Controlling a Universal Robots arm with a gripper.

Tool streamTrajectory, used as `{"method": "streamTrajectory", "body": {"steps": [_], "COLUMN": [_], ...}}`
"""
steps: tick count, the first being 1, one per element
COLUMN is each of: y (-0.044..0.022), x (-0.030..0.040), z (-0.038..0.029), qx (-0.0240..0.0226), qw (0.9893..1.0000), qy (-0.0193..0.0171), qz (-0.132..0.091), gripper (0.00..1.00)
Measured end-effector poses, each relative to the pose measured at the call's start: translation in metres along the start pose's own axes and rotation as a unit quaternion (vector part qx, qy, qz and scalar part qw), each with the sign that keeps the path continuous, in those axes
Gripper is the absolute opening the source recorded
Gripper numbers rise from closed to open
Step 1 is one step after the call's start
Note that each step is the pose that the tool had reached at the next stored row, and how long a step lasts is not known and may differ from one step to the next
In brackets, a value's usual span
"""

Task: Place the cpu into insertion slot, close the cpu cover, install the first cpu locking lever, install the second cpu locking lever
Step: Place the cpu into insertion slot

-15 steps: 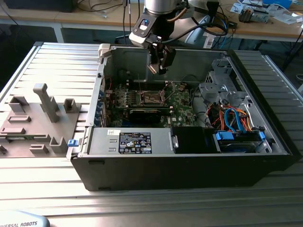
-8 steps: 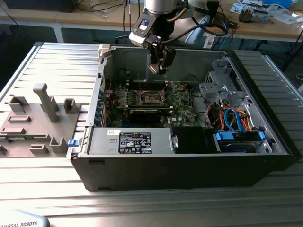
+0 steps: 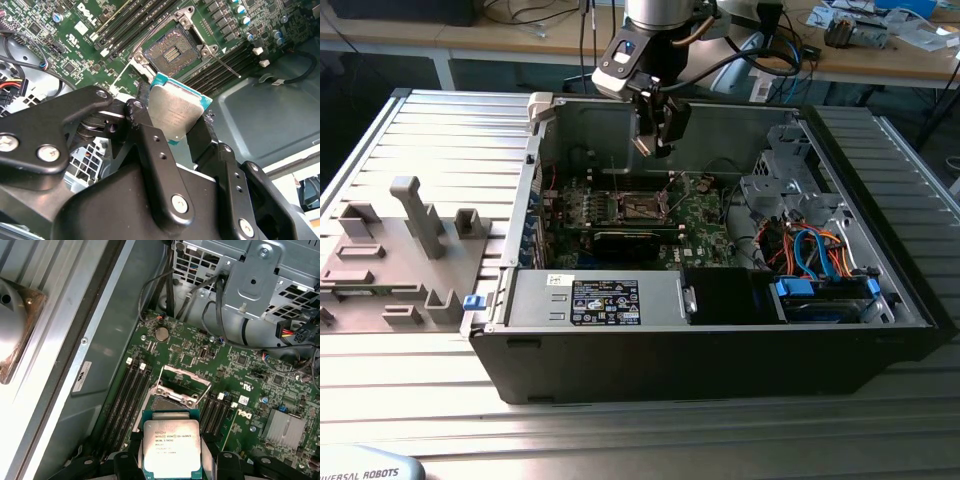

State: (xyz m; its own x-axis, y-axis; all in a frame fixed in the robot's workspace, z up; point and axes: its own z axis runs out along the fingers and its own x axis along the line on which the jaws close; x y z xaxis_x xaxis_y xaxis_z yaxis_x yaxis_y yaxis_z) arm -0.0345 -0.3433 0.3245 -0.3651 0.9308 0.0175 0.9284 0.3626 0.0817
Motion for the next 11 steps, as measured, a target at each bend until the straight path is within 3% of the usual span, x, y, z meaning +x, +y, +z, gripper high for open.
{"method": "streamTrajectory", "body": {"steps": [11], "y": [0.0], "x": [0.0], "z": [0.0], "qx": [-0.0001], "qw": [1.0], "qy": [-0.0003], "qz": [0.004], "gripper": [0.54]}}
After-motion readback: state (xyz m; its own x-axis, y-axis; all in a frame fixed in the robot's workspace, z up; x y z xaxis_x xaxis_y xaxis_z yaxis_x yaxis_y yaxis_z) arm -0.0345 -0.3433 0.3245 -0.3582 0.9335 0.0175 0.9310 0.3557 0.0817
